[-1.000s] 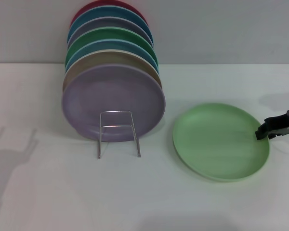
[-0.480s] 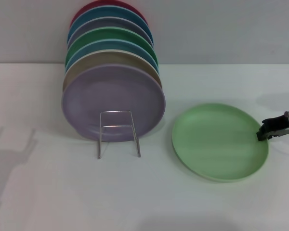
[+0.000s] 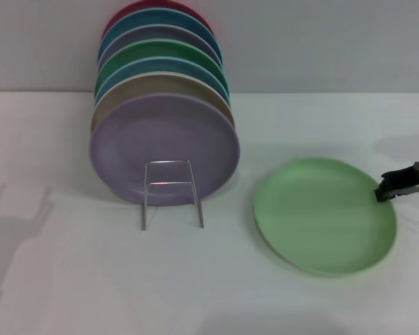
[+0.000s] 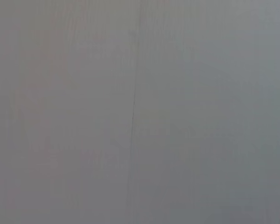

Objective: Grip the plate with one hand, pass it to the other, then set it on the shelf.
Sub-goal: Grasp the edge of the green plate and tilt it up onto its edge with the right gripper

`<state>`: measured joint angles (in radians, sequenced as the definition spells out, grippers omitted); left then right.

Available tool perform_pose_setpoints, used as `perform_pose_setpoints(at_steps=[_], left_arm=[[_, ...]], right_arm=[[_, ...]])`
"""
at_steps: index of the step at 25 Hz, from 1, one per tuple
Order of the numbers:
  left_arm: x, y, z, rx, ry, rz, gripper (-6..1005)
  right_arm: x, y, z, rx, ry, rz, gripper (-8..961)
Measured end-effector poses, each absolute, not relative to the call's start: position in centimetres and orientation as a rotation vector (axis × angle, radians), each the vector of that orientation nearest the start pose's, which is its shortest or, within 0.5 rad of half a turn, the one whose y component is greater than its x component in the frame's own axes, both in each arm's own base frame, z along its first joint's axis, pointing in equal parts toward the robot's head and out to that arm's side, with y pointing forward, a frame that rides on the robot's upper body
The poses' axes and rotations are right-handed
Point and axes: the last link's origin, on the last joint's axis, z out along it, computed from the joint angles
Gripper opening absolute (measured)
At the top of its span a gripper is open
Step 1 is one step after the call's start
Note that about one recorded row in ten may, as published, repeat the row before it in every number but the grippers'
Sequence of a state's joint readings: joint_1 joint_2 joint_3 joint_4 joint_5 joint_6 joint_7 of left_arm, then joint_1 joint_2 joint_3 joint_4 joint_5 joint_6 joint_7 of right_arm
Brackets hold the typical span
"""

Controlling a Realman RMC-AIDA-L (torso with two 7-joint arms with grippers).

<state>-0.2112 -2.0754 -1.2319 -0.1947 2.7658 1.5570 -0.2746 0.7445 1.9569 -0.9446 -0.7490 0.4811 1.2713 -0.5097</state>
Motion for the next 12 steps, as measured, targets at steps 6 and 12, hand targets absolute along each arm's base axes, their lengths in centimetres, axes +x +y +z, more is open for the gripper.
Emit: perform_pose_setpoints(at_steps=[6, 12], left_arm=[[-33.35, 25.59, 2.21, -1.478, -0.381, -0.956, 861], [-33.36, 25.56, 2.19, -1.477, -0.385, -0.960, 861]], right_arm=[[28.63, 40.43, 4.26, -2.127, 1.511, -0.223, 43], [28.62, 40.18, 4.69, -2.125, 1.467, -0.197, 22]])
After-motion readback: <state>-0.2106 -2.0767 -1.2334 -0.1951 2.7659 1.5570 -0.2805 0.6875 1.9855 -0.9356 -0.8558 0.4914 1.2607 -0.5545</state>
